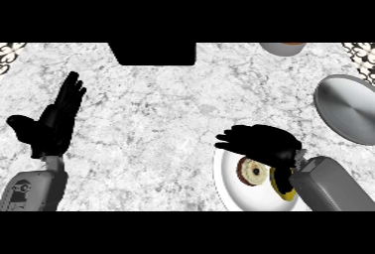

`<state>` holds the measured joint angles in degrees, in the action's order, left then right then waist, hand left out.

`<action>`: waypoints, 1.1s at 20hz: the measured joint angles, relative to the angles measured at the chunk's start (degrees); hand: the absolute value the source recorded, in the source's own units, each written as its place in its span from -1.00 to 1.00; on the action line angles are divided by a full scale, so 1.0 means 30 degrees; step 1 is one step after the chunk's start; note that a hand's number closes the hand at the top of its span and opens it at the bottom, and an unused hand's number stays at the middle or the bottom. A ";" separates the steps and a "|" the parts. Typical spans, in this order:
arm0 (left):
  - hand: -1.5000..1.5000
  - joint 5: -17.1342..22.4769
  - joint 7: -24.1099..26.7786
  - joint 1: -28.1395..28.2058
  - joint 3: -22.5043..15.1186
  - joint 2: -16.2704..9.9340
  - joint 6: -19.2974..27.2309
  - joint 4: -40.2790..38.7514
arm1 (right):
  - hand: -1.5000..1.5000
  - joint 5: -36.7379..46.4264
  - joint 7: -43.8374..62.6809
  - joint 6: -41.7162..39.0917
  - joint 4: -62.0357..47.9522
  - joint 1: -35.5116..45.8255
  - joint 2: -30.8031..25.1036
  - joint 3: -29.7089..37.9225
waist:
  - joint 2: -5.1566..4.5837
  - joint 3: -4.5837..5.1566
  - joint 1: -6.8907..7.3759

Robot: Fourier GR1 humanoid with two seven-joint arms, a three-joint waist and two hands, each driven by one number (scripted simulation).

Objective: Pick the cupcake from the plate and place it in the pan

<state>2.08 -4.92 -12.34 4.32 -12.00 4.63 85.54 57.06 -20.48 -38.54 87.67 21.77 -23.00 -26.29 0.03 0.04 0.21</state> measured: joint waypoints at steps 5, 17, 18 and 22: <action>0.00 -0.0186 -0.0034 -0.0469 0.0188 0.0106 -0.0101 -0.0510 | -1.00 0.1025 -0.0276 -0.0105 -0.0383 -0.0193 0.0221 -0.0024 | 0.0022 0.0026 -0.0038; 0.00 -0.0713 0.0097 -0.0383 0.0210 0.0380 -0.0122 -0.0544 | 1.00 0.2318 -0.2192 0.1461 -0.1445 -0.0178 0.0822 -0.1461 | 0.0121 0.0117 -0.0005; 0.00 -0.0667 0.0154 -0.0417 0.0295 0.0397 -0.0132 -0.0559 | 1.00 0.2481 -0.2358 0.1735 -0.1512 -0.0299 0.0843 -0.1541 | 0.0139 0.0130 -0.0003; 0.00 -0.0454 0.0304 -0.0372 0.0578 0.0240 -0.0369 -0.0652 | 1.00 0.2371 -0.0314 0.1349 -0.1906 -0.0763 0.1948 -0.0255 | 0.0176 0.0132 -0.0138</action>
<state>0.72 -4.00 -13.46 6.05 -11.28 3.52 83.58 64.17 -21.42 -34.49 81.96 19.48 -17.16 -27.06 0.56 0.44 -0.21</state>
